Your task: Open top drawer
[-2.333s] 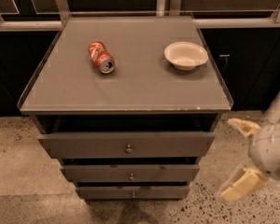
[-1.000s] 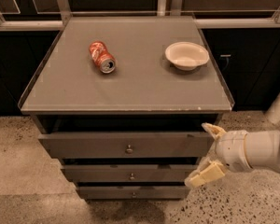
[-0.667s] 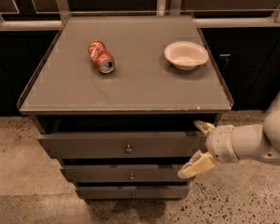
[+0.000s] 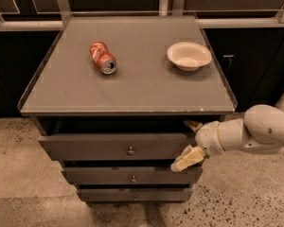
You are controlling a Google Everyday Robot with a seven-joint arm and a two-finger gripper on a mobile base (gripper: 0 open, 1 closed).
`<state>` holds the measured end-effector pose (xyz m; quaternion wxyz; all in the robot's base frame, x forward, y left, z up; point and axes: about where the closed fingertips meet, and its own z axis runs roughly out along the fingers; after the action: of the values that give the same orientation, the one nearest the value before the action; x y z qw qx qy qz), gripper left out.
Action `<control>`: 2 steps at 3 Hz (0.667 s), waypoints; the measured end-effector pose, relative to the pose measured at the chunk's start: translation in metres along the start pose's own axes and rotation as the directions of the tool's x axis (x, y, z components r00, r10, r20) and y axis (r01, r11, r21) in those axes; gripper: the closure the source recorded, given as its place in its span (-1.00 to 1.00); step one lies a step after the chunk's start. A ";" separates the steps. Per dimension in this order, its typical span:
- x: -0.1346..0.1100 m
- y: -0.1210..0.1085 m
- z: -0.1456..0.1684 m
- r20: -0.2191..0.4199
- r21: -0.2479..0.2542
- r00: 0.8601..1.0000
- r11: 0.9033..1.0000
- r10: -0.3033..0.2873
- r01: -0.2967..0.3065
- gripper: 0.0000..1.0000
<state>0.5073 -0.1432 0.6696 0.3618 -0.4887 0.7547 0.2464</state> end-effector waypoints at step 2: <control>0.001 -0.010 0.019 -0.003 -0.042 1.000 0.999 0.006 -0.006 -1.00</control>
Offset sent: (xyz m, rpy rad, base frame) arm 0.0110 0.0082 -0.0144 -0.0115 0.0339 0.0324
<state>0.5223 -0.1342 0.6566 0.3497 -0.4943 0.7513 0.2625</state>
